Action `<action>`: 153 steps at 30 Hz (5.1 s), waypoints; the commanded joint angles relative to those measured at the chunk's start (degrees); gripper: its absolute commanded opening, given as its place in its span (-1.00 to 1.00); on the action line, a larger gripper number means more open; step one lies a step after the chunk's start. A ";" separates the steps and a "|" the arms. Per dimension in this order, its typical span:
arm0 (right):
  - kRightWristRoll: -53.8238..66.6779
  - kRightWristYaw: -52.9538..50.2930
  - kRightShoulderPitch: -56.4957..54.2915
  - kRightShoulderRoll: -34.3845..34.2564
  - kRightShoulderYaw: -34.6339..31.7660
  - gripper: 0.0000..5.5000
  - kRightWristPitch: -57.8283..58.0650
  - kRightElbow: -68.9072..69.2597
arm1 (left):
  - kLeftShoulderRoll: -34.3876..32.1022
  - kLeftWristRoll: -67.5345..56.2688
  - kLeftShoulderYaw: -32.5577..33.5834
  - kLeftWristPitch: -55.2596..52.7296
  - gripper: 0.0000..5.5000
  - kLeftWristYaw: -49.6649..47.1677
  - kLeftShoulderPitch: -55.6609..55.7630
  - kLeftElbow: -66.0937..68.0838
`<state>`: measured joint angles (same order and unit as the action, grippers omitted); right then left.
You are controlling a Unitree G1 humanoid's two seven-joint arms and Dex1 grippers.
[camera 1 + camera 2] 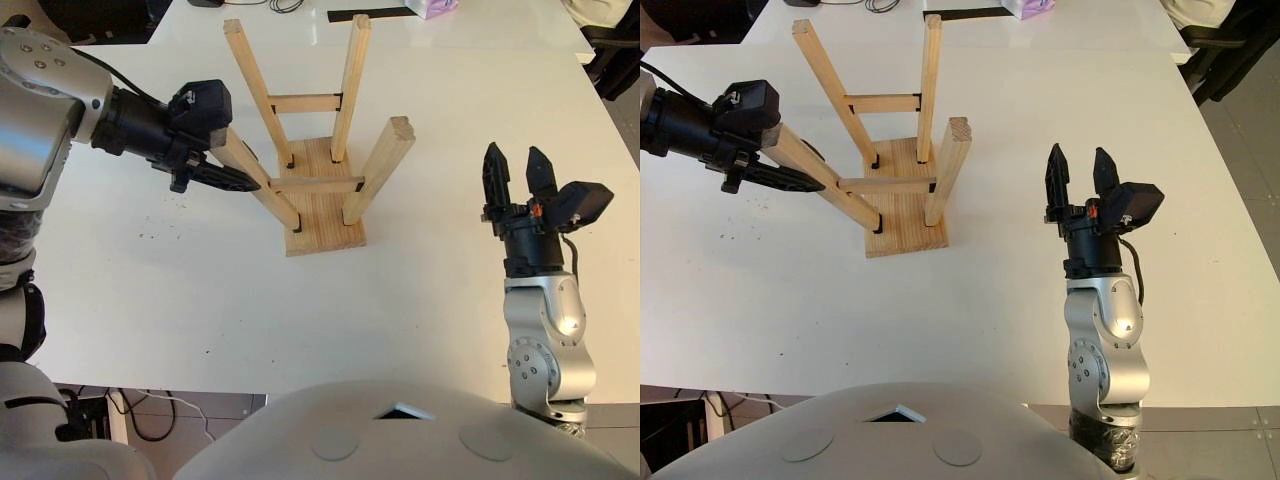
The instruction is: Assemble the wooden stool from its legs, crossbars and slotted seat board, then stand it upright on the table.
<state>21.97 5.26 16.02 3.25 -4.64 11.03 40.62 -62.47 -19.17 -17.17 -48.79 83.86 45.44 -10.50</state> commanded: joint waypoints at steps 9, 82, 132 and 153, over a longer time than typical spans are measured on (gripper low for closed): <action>-6.00 -18.60 -26.53 -3.29 19.42 -0.25 21.08 17.68 | 1.23 -1.26 -0.48 -3.97 -0.26 -1.93 -1.19 -3.87; -17.10 -24.16 -25.11 -13.66 37.25 -1.00 39.53 2.80 | 5.85 -4.01 -1.59 -8.16 -0.26 -6.01 2.24 -6.88; 18.71 -25.71 8.17 31.83 -2.35 -1.00 3.53 16.98 | 6.31 -1.90 -1.78 -2.55 -0.26 -7.58 -0.67 -5.90; 17.23 -17.45 -20.71 9.94 22.35 -1.00 25.45 6.78 | 12.27 -1.47 -2.96 0.26 -0.26 -7.35 0.28 -5.52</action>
<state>33.80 -18.71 -3.47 14.43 13.88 34.30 45.22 -56.03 -18.31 -18.56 -48.27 78.43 45.84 -13.99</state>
